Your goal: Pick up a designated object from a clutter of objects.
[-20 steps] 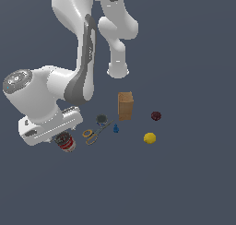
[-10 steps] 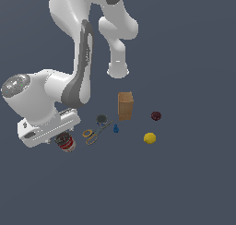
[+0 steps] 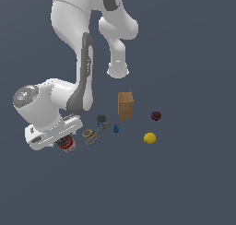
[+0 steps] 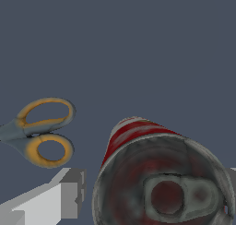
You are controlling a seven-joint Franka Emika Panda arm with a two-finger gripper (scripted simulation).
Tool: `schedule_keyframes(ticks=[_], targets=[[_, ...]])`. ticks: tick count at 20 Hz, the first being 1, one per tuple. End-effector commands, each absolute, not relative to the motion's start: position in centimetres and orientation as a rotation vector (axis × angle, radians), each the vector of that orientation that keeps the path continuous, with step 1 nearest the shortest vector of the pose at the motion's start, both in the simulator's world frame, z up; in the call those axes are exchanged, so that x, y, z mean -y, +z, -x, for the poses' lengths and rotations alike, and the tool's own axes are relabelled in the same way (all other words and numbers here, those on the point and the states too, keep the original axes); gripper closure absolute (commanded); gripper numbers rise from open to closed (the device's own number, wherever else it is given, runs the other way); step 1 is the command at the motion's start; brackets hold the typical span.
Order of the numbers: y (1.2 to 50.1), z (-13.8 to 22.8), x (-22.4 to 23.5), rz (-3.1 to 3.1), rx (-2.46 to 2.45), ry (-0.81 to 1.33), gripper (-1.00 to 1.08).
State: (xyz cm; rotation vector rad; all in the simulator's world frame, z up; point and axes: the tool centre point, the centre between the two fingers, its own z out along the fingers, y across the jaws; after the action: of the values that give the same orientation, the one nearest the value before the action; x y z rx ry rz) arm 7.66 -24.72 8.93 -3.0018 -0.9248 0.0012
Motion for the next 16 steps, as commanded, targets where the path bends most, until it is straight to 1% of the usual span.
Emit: schedule_keyframes(ticks=[1,6,7,16], targets=[[8.03,-7.67,24.73,3.002,0.926,0.0,-0.92],[7.74,-7.8,24.8,3.002,0.926,0.0,-0.92],[7.74,-7.8,24.8,3.002,0.926,0.0,1.08],[7.74,-7.8,24.8,3.002,0.926,0.0,1.08]])
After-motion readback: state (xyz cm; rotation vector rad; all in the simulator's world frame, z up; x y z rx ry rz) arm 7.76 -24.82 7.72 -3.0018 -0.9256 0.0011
